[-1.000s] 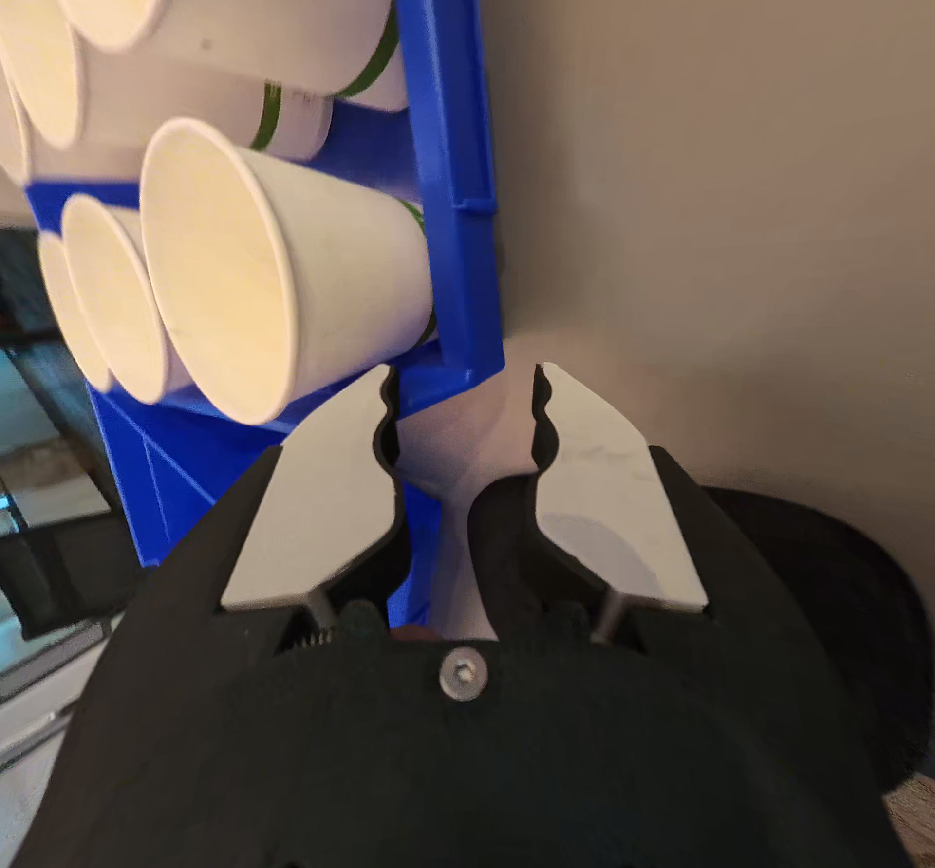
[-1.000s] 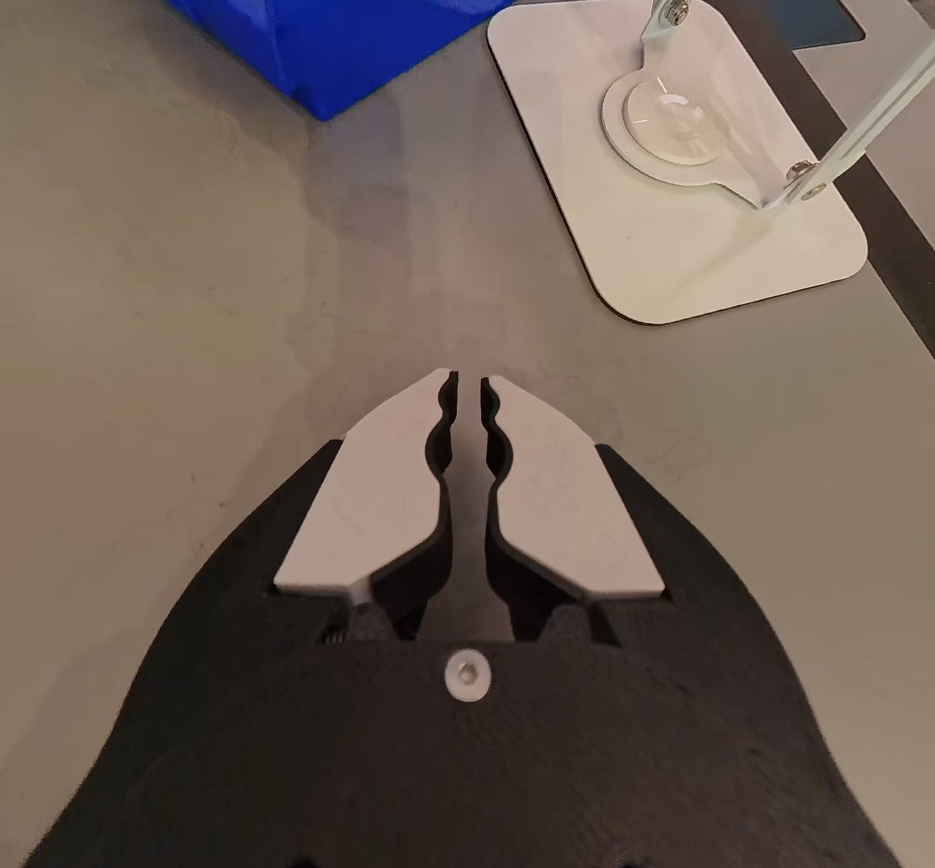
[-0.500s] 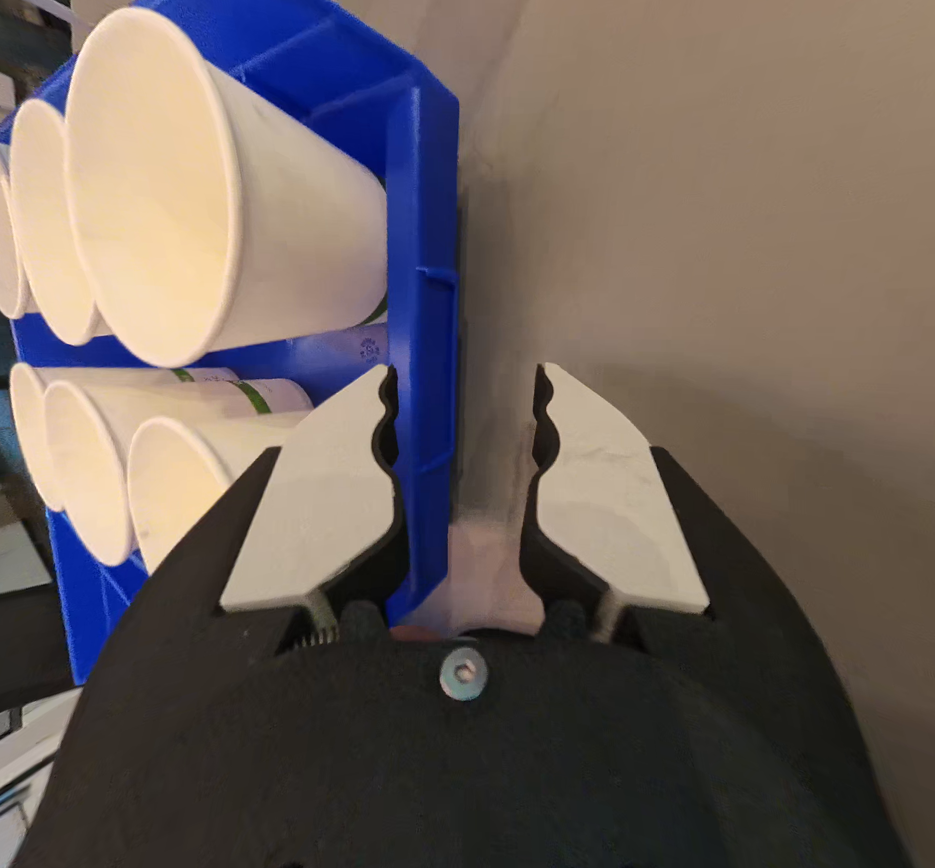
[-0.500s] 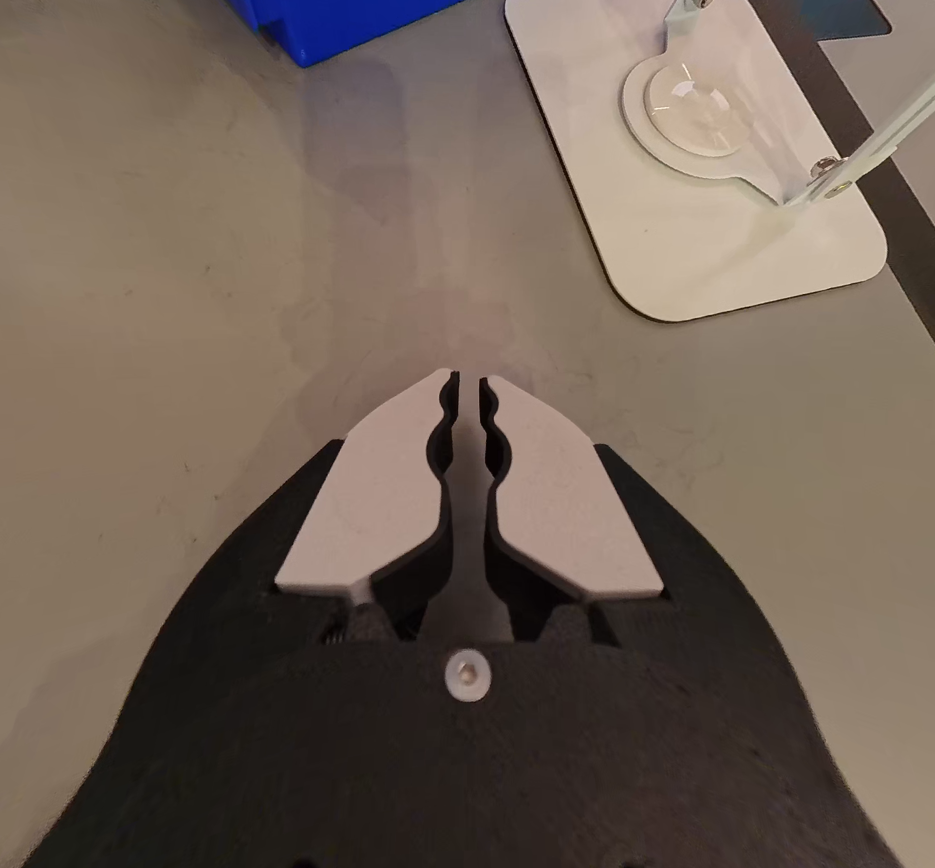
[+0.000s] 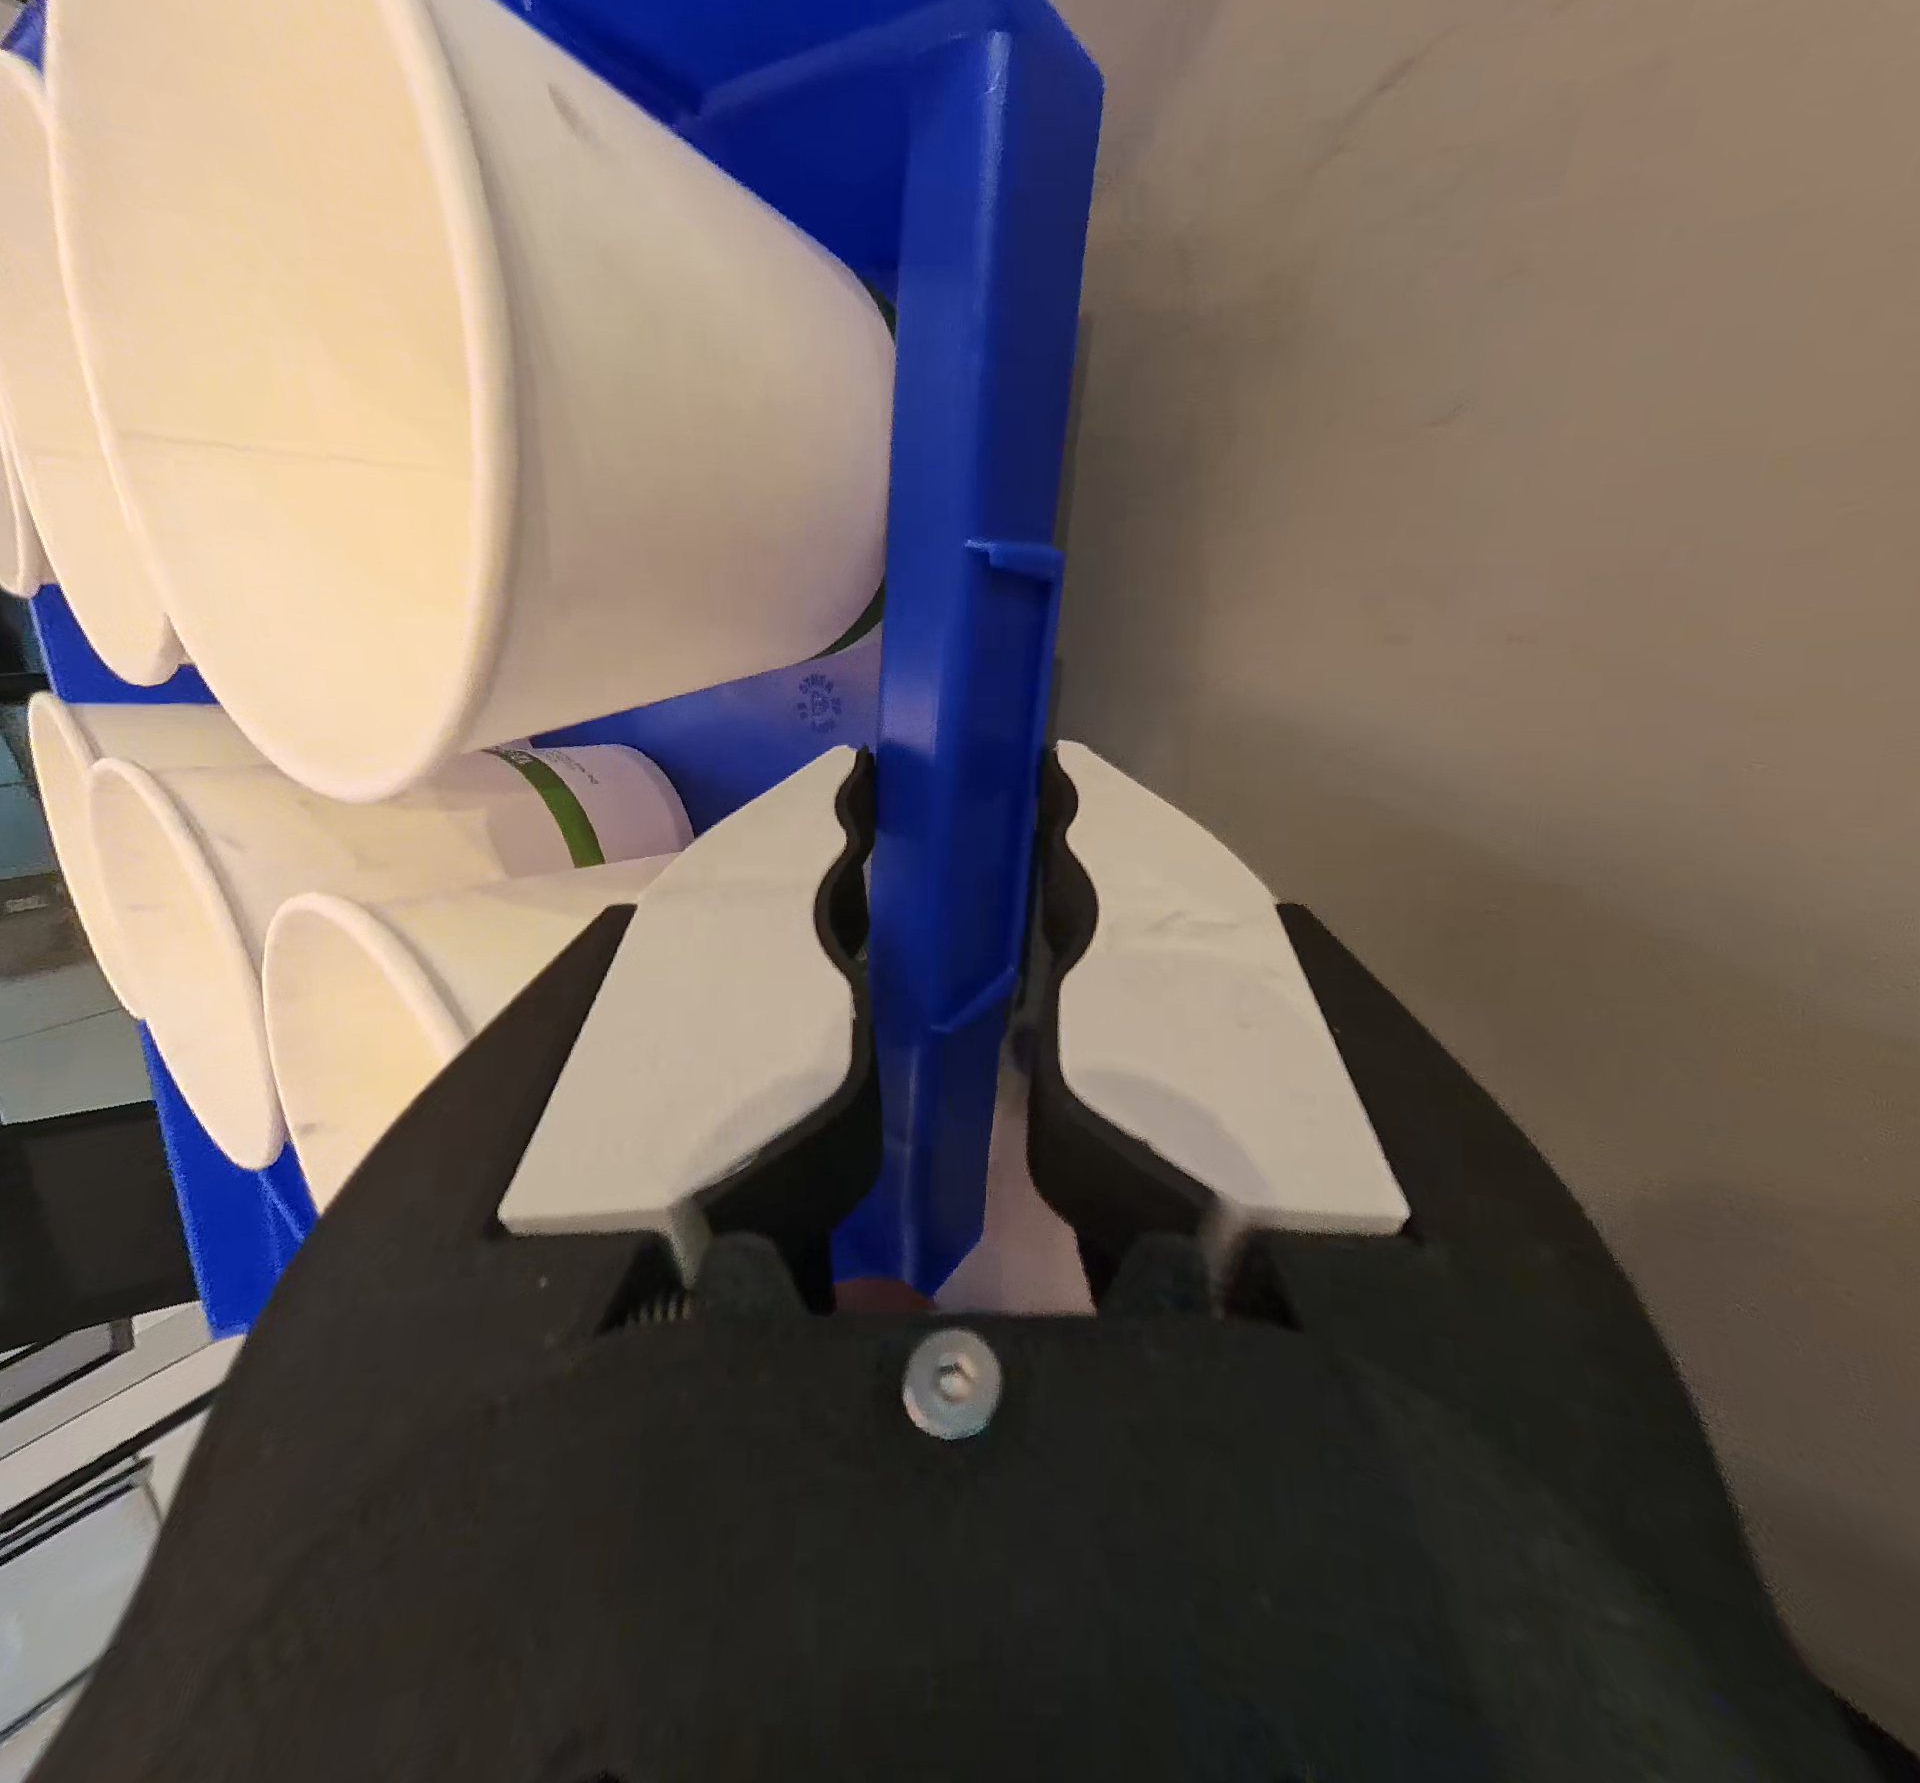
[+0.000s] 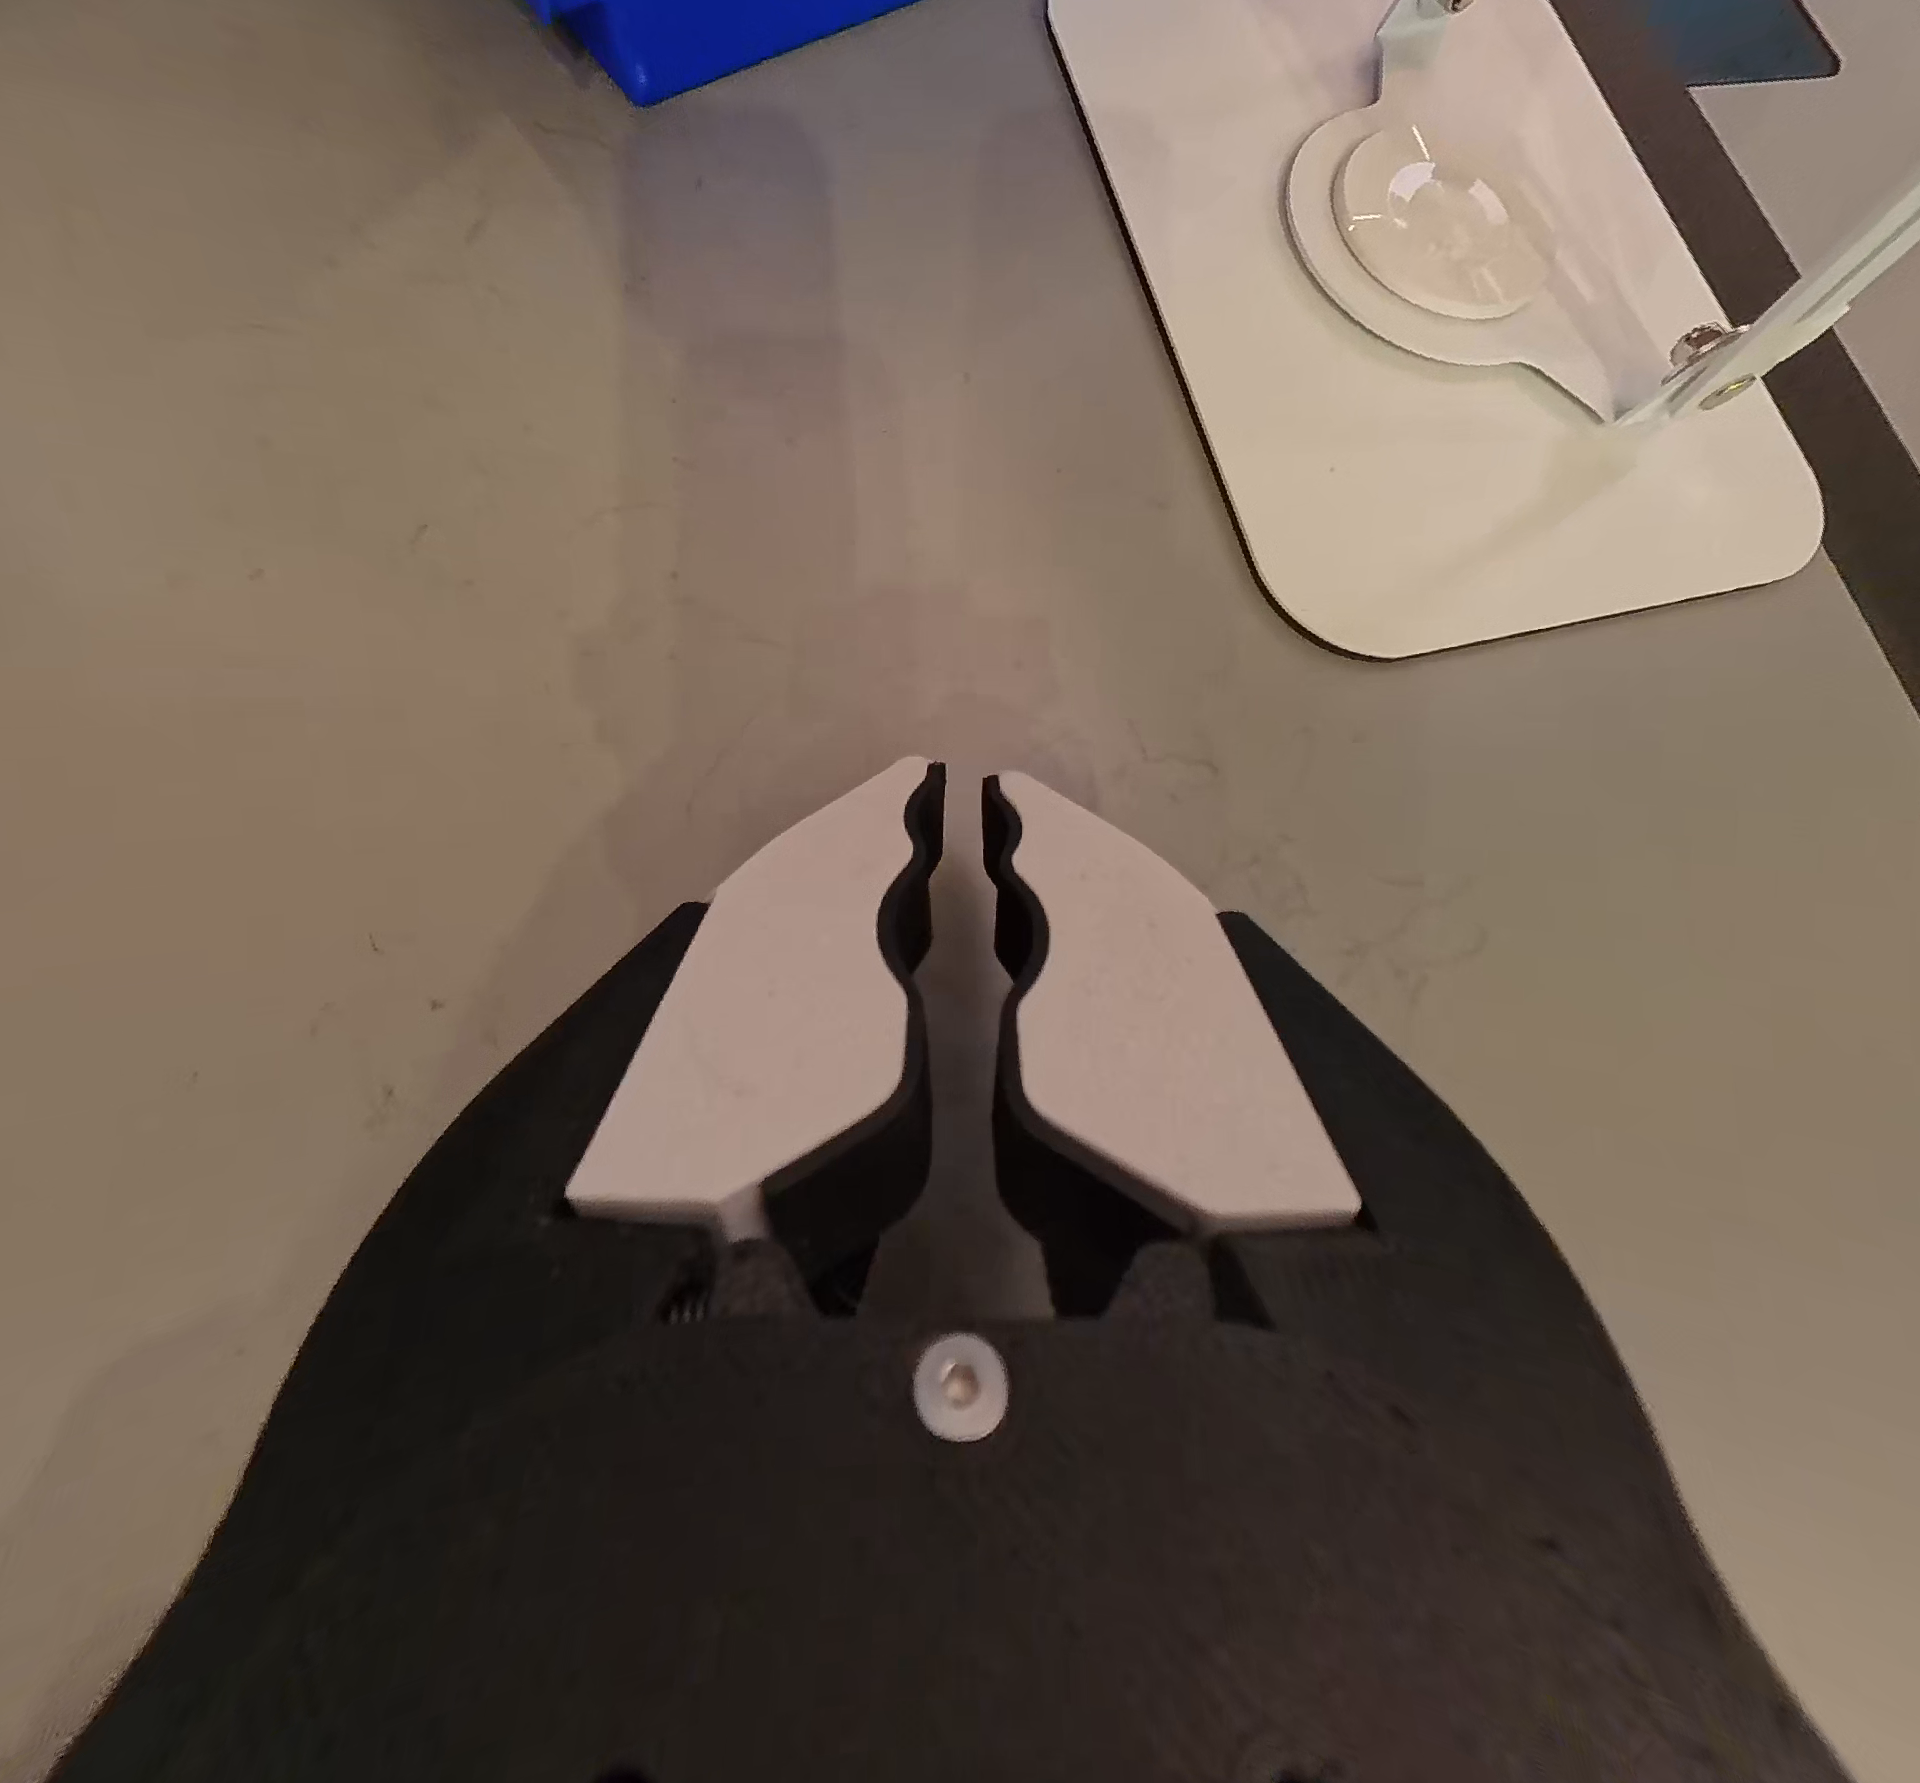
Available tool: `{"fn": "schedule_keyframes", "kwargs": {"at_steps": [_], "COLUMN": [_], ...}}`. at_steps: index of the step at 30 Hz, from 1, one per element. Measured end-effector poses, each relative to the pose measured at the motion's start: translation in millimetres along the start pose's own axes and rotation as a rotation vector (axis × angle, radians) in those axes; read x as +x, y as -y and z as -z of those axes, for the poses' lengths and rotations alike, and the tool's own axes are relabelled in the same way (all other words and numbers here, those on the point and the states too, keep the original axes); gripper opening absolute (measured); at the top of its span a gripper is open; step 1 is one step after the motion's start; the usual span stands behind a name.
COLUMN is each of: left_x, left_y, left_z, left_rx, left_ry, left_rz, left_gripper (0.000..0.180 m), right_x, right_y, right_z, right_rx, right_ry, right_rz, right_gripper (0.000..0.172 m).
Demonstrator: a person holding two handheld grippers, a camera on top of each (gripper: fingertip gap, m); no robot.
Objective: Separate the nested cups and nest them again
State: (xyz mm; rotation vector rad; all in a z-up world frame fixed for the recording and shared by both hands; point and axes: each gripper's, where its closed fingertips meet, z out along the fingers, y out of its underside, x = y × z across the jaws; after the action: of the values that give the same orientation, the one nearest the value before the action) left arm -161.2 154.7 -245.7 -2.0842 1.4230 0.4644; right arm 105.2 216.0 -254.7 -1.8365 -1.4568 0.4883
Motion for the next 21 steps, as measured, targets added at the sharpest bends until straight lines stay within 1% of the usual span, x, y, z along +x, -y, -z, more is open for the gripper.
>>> {"fn": "schedule_keyframes", "kwargs": {"at_steps": [9,12,21], "left_x": [-16.4,-25.3,-54.4], "left_y": [-13.2,-22.3,-42.3], "left_z": [-8.9,-12.9,-28.3], "left_rx": [-0.029,-0.092,-0.205], "left_ry": [-0.037,-0.049,-0.055], "left_rz": [-0.086,-0.119,-0.151], "left_gripper": [0.03,0.029,0.03], "right_x": [-0.4,-0.4,-0.6], "right_y": [-2.8,-3.6,-4.6], "right_z": [-2.1,-2.4,-3.1], "right_rx": [-0.014,-0.015,-0.018], "right_ry": [-0.004,-0.002,0.001], "right_rz": [0.018,0.018,0.023], "right_gripper": [0.006,0.006,0.005]}}
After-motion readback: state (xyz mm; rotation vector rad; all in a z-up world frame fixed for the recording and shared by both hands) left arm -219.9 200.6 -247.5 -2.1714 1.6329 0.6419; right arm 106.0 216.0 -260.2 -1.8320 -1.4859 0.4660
